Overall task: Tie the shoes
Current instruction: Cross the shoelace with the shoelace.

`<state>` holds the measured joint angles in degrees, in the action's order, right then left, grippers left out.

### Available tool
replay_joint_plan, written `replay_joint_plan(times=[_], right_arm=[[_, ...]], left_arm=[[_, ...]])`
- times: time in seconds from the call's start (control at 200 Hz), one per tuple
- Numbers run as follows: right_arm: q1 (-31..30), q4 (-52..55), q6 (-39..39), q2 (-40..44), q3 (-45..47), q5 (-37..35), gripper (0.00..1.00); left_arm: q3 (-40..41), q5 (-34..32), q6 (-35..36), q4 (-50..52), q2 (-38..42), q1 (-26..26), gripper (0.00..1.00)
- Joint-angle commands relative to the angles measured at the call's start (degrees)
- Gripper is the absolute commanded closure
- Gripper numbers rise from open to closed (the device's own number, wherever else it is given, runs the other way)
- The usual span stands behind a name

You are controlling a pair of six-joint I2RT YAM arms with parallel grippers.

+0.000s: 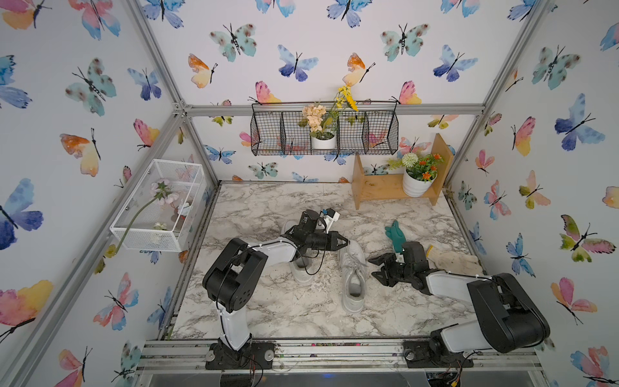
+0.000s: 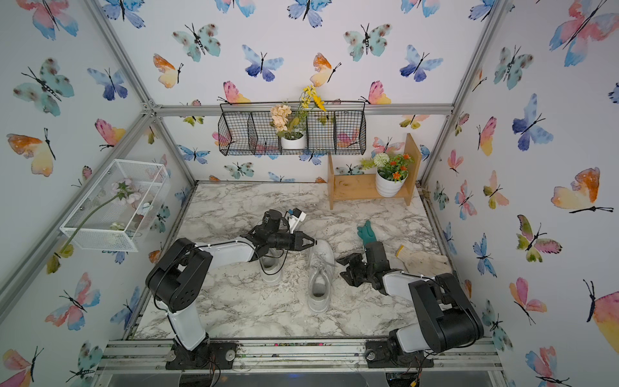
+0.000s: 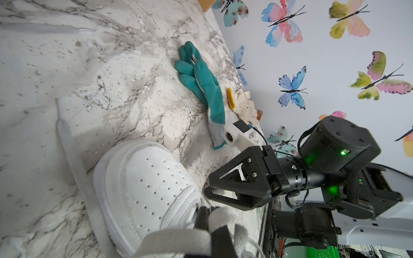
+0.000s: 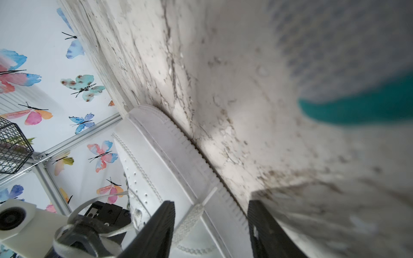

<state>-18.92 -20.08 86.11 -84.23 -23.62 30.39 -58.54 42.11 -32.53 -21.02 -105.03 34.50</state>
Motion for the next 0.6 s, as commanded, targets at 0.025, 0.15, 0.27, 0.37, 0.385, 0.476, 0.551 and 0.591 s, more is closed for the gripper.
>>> replay_joint_plan(times=[0.025, 0.15, 0.27, 0.37, 0.385, 0.476, 0.551, 0.591], right_arm=[[-0.92, -4.35, 3.01, -2.07, -0.20, 0.47, 0.43], [-1.29, -4.46, 3.45, -2.35, 0.06, 0.28, 0.44], [-1.47, -5.12, 3.84, -2.76, 0.50, 0.02, 0.46], [-1.63, -7.40, 4.82, -3.82, 0.93, 0.69, 0.49], [-1.65, -7.88, 5.00, -3.98, 1.02, 0.78, 0.49], [-1.74, -10.93, 6.66, -4.54, 1.90, 1.41, 0.54], [-1.74, -11.92, 6.89, -4.41, 2.15, 1.10, 0.59], [-1.73, -12.25, 6.60, -4.09, 2.08, 0.78, 0.66]], left_arm=[[0.18, 0.75, -0.07, -1.23, 1.41, 0.13, 1.00], [0.26, 0.70, -0.10, -1.16, 1.37, 0.13, 1.00], [0.10, 0.71, 0.01, -1.14, 1.39, 0.13, 1.00], [0.19, 0.70, -0.05, -1.18, 1.50, 0.13, 1.00], [0.19, 0.74, -0.05, -1.15, 1.54, 0.13, 1.00], [0.29, 0.78, -0.03, -1.12, 1.63, 0.13, 1.00], [0.39, 0.91, 0.01, -1.18, 1.85, 0.13, 1.00], [0.37, 1.02, 0.00, -1.16, 1.92, 0.13, 1.00]])
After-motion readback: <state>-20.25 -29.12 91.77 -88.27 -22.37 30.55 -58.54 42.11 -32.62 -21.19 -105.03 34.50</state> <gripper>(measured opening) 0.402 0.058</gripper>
